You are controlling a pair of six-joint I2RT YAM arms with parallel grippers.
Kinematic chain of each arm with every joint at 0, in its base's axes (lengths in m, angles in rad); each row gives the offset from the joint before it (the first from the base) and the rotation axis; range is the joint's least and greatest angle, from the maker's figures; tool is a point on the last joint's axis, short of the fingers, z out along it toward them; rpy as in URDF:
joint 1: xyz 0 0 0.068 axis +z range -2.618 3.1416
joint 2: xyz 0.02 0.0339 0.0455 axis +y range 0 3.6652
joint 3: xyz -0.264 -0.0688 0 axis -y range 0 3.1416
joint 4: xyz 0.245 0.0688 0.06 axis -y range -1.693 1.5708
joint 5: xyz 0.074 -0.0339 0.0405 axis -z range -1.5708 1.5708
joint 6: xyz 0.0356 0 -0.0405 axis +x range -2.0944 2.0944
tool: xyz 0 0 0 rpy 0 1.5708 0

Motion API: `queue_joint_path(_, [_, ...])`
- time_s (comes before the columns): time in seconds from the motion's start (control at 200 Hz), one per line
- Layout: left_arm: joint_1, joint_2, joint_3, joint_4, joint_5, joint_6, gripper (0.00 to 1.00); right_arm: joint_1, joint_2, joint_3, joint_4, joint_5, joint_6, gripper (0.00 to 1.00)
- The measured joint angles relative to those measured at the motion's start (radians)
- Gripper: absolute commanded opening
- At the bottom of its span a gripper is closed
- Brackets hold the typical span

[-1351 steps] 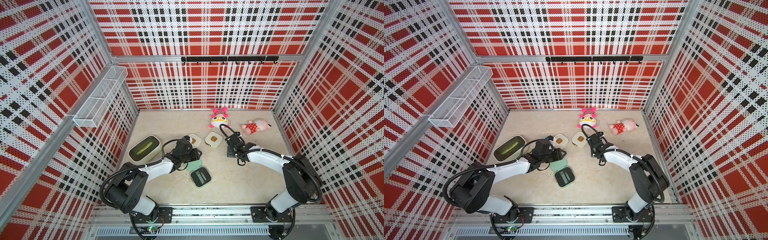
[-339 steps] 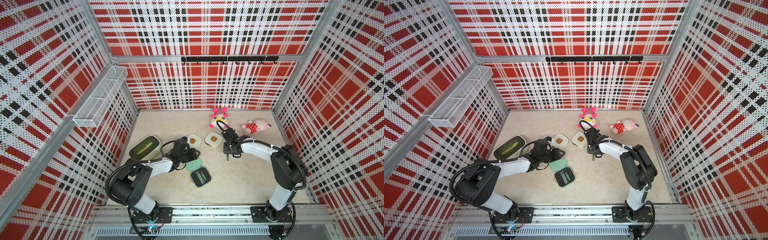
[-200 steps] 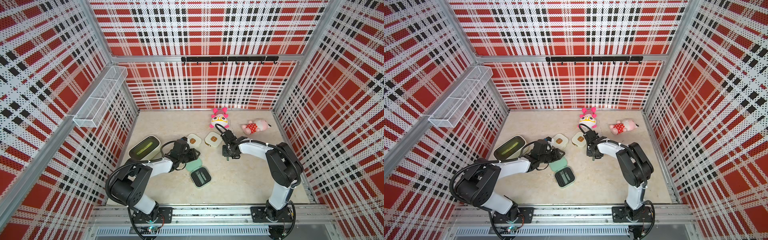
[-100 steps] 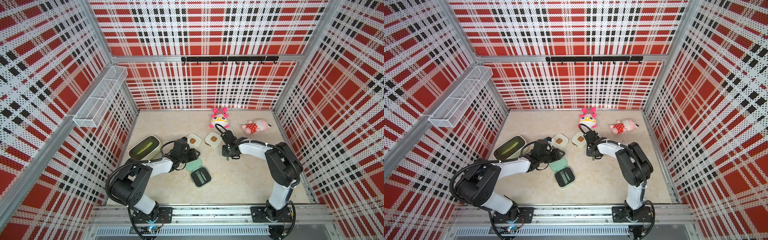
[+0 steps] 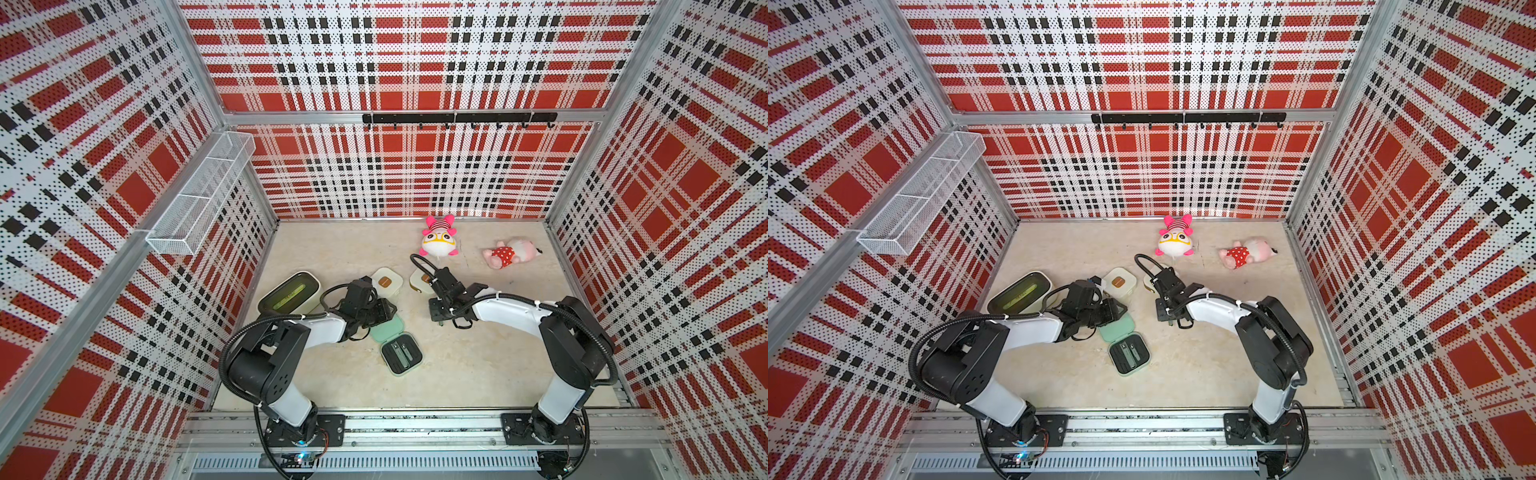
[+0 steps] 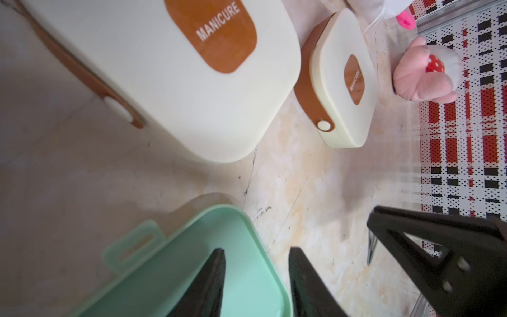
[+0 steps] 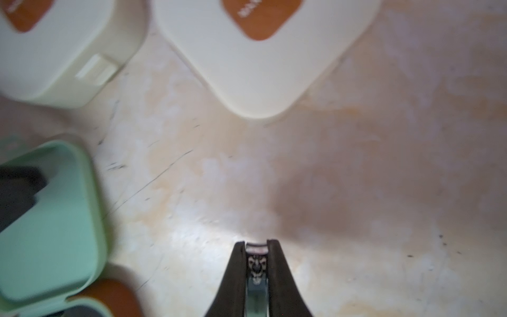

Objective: Organize nail clipper sets
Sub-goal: Pick up the nail clipper from the center of the board.

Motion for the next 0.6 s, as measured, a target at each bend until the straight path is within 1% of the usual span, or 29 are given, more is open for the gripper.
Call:
queue_joint_path(0.16, [0.008,0.005,-0.005,0.000,-0.005,0.000,0.43,0.120,-0.002,0.000,0.034,0.001,-0.051,0.09])
queue_joint_path(0.276, [0.018,0.007,-0.010,0.001,-0.006,0.000,0.43,0.185,-0.002,0.000,0.060,0.002,-0.074,0.10])
queue_joint_path(0.396, [0.019,0.007,-0.010,0.002,-0.007,0.000,0.43,0.219,-0.002,0.000,0.082,0.003,-0.085,0.09])
queue_joint_path(0.596, [0.020,0.007,-0.014,0.008,-0.007,0.000,0.42,0.240,-0.002,-0.013,0.125,0.002,-0.090,0.10])
